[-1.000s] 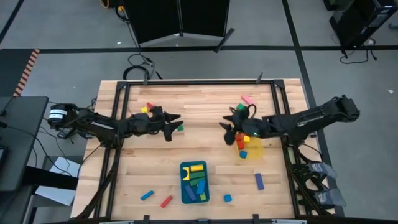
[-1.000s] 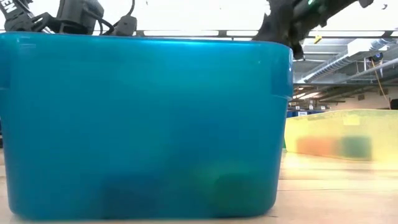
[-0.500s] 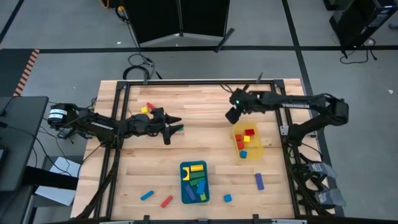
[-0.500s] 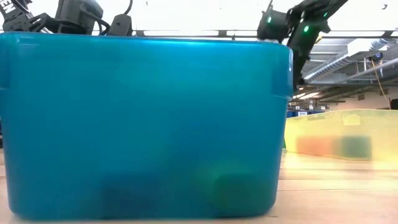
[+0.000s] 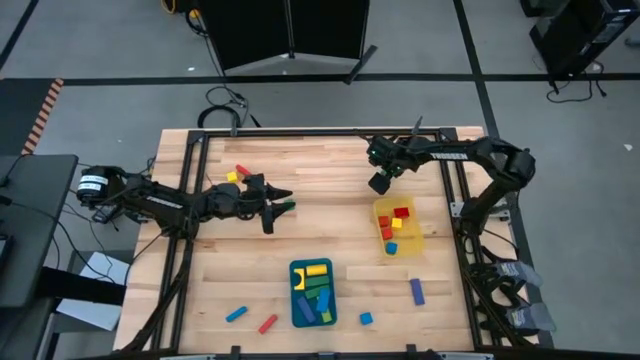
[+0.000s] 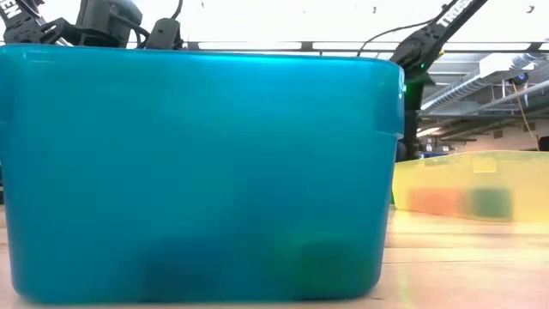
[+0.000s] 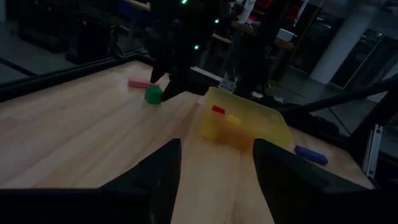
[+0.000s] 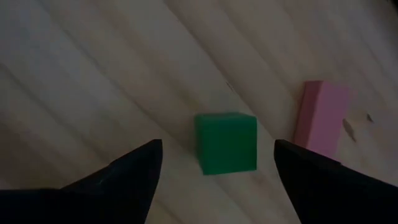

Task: Sort blocks by size
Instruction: Put the small green block into the yellow bin

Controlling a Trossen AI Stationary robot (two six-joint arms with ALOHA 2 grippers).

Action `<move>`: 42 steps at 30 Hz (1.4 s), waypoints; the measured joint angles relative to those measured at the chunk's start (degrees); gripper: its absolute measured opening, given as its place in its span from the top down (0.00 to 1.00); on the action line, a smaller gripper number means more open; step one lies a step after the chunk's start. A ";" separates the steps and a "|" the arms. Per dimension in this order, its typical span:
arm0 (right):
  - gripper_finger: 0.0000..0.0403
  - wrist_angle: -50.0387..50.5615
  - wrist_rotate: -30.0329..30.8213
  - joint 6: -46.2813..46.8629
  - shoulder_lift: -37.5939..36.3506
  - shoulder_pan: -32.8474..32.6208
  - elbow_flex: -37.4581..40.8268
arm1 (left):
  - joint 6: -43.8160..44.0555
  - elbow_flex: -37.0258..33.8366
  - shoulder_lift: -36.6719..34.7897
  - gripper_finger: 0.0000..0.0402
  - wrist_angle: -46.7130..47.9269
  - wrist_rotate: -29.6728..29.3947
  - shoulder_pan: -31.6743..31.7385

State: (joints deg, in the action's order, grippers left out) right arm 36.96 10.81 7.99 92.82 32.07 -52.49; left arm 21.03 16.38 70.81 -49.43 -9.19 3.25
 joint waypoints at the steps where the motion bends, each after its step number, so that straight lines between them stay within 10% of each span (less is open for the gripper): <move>1: 0.21 -0.15 0.00 -0.43 0.79 0.33 0.00 | 0.00 0.02 0.00 0.48 0.00 0.00 0.00; 8: 0.33 -0.86 -0.54 -1.58 4.72 1.07 -0.06 | 0.00 0.07 0.00 0.48 0.08 0.00 0.00; 14: 0.64 -1.22 -1.83 -1.69 4.79 -0.05 -0.10 | 0.00 0.07 0.00 0.48 0.12 0.00 0.00; 25: 0.65 -2.66 -2.54 -1.92 -8.63 -4.82 0.11 | 0.22 0.09 0.02 0.48 1.47 -0.13 0.00; 33: 0.65 5.98 -9.19 6.00 -23.87 -21.33 0.09 | 1.13 0.09 0.02 0.48 1.74 -0.46 0.00; 42: 0.65 15.84 1.03 28.80 -23.41 -44.89 0.11 | 1.16 0.09 0.02 0.48 1.08 -3.19 0.02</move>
State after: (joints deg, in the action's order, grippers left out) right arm 52.80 11.84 36.79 69.41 -12.82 -52.38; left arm 22.20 16.47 70.82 -48.34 -12.38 3.27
